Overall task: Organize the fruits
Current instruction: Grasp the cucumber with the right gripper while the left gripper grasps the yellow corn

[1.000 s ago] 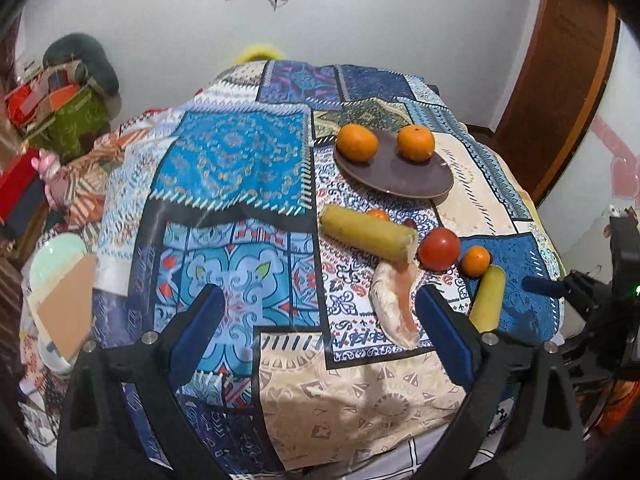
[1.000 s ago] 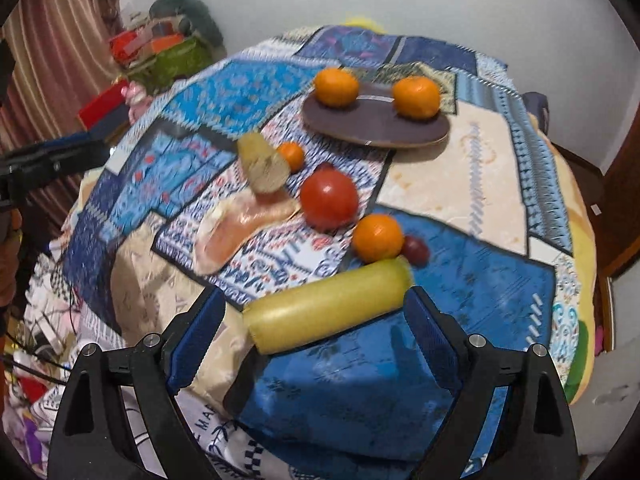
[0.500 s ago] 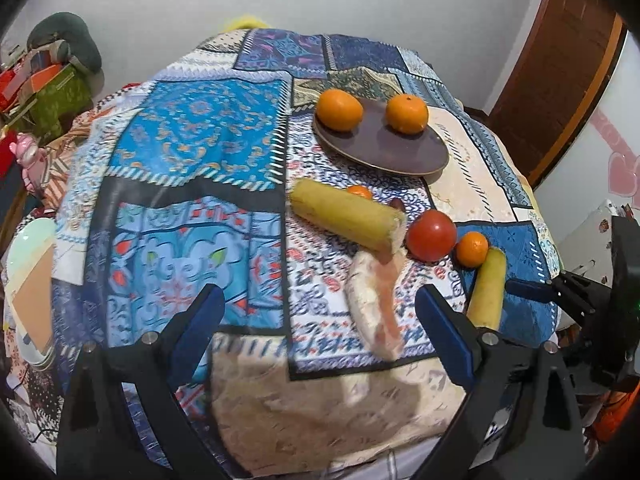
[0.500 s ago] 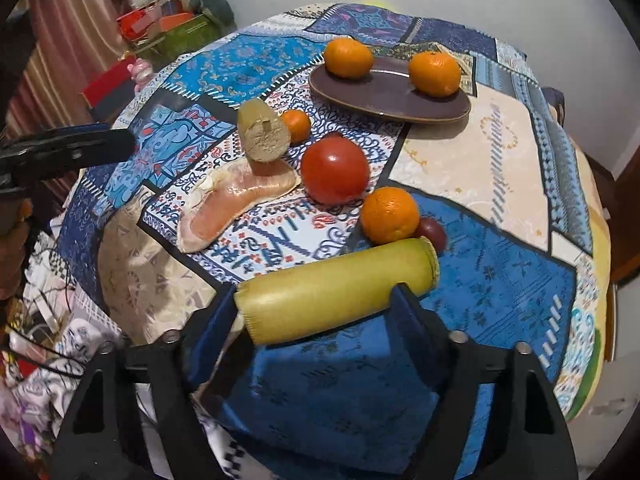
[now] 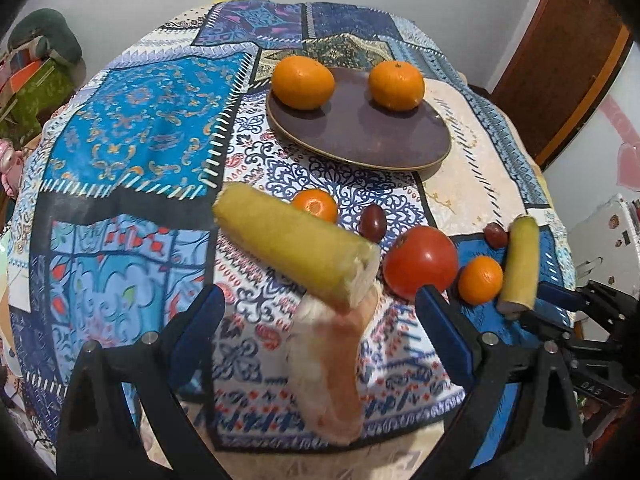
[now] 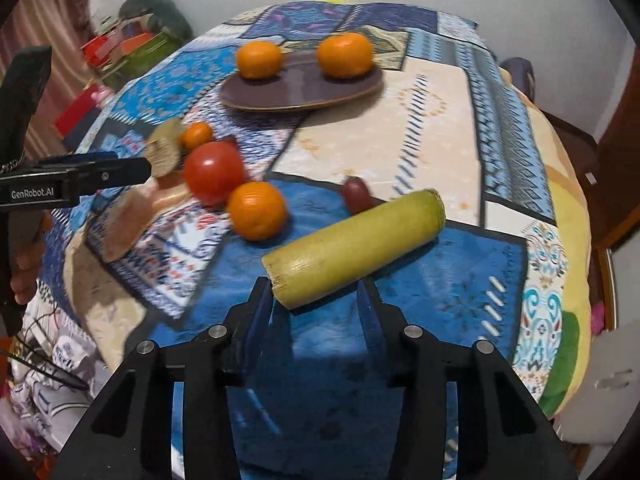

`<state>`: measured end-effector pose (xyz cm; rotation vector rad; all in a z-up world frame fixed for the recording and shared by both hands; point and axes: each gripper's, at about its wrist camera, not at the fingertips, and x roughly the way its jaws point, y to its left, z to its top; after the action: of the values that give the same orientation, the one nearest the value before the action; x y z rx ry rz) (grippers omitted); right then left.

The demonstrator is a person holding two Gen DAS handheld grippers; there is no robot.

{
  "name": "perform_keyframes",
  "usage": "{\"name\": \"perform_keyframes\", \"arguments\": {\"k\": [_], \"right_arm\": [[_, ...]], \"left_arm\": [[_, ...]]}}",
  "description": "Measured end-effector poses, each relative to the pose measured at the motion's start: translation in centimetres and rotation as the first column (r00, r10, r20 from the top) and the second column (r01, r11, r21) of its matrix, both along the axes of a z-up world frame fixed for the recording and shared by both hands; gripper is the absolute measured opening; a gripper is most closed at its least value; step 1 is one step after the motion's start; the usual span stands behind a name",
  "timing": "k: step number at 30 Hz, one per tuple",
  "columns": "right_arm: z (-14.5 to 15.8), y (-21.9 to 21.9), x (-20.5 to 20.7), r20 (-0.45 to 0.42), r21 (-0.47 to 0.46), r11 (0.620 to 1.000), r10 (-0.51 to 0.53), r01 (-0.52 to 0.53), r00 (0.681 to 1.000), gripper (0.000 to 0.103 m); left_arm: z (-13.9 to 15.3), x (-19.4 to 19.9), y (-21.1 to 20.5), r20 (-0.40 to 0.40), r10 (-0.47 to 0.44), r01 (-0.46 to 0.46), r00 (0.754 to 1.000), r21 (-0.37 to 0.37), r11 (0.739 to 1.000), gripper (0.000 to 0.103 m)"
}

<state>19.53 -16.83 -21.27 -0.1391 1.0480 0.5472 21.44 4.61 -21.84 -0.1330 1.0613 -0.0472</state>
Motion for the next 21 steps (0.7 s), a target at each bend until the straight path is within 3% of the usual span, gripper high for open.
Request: {"name": "perform_keyframes", "arguments": {"k": [9, 11, 13, 15, 17, 18, 21], "right_arm": [[0.6, -1.7, 0.3, -0.024, 0.029, 0.999, -0.032, 0.033, 0.999, 0.041], [0.9, -2.0, 0.3, -0.021, 0.039, 0.998, -0.043, 0.044, 0.999, 0.044], [1.2, -2.1, 0.4, -0.020, 0.055, 0.997, -0.050, 0.051, 0.999, 0.054], [1.1, -2.1, 0.6, -0.023, 0.064, 0.996, -0.052, 0.054, 0.998, 0.062], [0.9, -1.8, 1.0, -0.026, 0.059, 0.997, -0.054, 0.055, 0.998, 0.062], [0.7, -1.5, 1.1, -0.033, 0.055, 0.997, -0.052, 0.054, 0.998, 0.062], [0.1, -0.9, 1.6, -0.043, 0.042, 0.997, -0.060, 0.062, 0.997, 0.063]], "left_arm": [[-0.7, 2.1, 0.2, 0.011, 0.075, -0.075, 0.997, -0.006, 0.997, 0.097], [-0.8, 2.2, 0.5, 0.015, 0.094, -0.093, 0.995, -0.005, 0.996, 0.097], [-1.2, 2.1, 1.2, 0.011, 0.132, -0.132, 0.991, -0.012, 0.991, 0.096], [-1.7, 1.8, 1.9, -0.003, 0.143, -0.143, 0.990, -0.082, 0.986, 0.088], [-1.6, 1.5, 2.0, -0.003, 0.135, -0.134, 0.991, -0.121, 0.984, 0.078], [-1.4, 1.4, 1.8, 0.006, 0.123, -0.121, 0.992, -0.123, 0.985, 0.071], [-0.7, 0.9, 1.0, 0.033, 0.088, -0.085, 0.996, -0.090, 0.992, 0.064]]}}
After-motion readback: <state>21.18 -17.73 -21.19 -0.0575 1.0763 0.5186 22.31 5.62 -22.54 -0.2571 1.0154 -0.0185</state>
